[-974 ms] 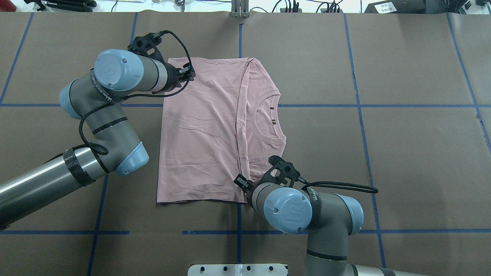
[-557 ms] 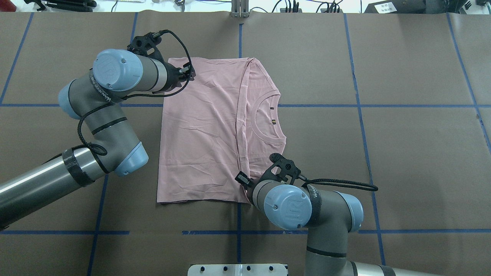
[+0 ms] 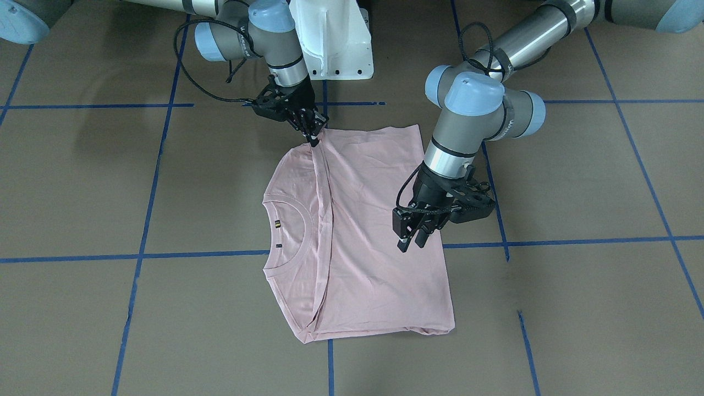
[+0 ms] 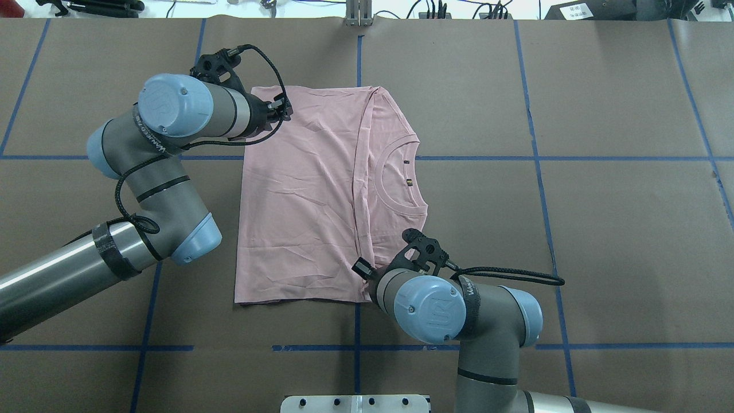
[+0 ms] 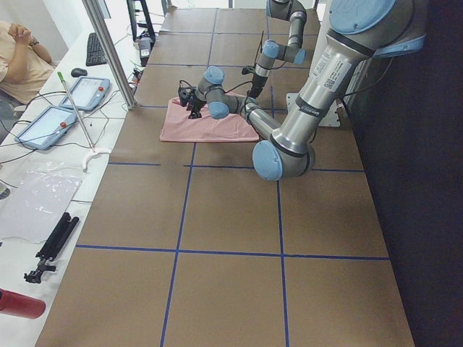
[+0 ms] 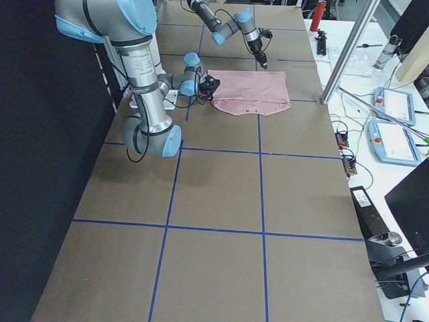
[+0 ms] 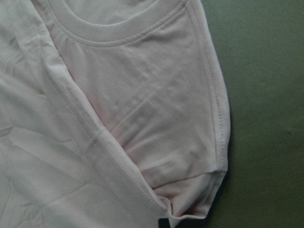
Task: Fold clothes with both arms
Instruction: 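Move the right gripper to the shirt's near corner by the collar, then move the left gripper to the shirt's other near corner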
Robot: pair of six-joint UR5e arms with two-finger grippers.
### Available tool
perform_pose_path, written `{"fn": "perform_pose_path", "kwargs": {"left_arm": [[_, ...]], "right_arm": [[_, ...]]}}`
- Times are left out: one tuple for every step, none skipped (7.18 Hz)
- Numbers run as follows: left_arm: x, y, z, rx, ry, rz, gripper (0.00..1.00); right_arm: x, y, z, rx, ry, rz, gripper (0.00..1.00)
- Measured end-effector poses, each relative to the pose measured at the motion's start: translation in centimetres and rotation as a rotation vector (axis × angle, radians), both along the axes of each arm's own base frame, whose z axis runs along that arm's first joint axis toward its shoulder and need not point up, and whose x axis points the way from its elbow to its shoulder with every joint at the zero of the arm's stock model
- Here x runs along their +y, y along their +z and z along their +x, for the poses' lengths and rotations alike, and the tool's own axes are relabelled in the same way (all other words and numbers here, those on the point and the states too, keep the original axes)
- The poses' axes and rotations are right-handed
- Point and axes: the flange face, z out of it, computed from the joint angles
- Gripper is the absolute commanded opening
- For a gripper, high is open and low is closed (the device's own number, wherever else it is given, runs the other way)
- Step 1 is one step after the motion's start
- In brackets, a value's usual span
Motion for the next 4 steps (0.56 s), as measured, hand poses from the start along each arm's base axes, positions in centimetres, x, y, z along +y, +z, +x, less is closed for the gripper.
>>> {"fn": "perform_pose_path", "kwargs": {"left_arm": [[0.1, -0.1, 0.0, 0.005, -0.002, -0.003, 0.50], [0.6, -0.3, 0.1, 0.014, -0.004, -0.019, 0.50], [2.9, -0.8, 0.6, 0.013, 0.013, -0.051, 0.50], [7.0, -1.8, 1.0, 0.003, 0.056, -0.103, 0.50]], "right_arm": [[0.1, -0.5, 0.4, -0.013, 0.001, 0.003, 0.00], [0.2, -1.1, 1.0, -0.028, 0.001, 0.005, 0.00], [0.3, -1.5, 1.5, -0.038, 0.002, 0.008, 0.00], [0.3, -1.8, 1.8, -0.046, 0.002, 0.009, 0.00]]}}
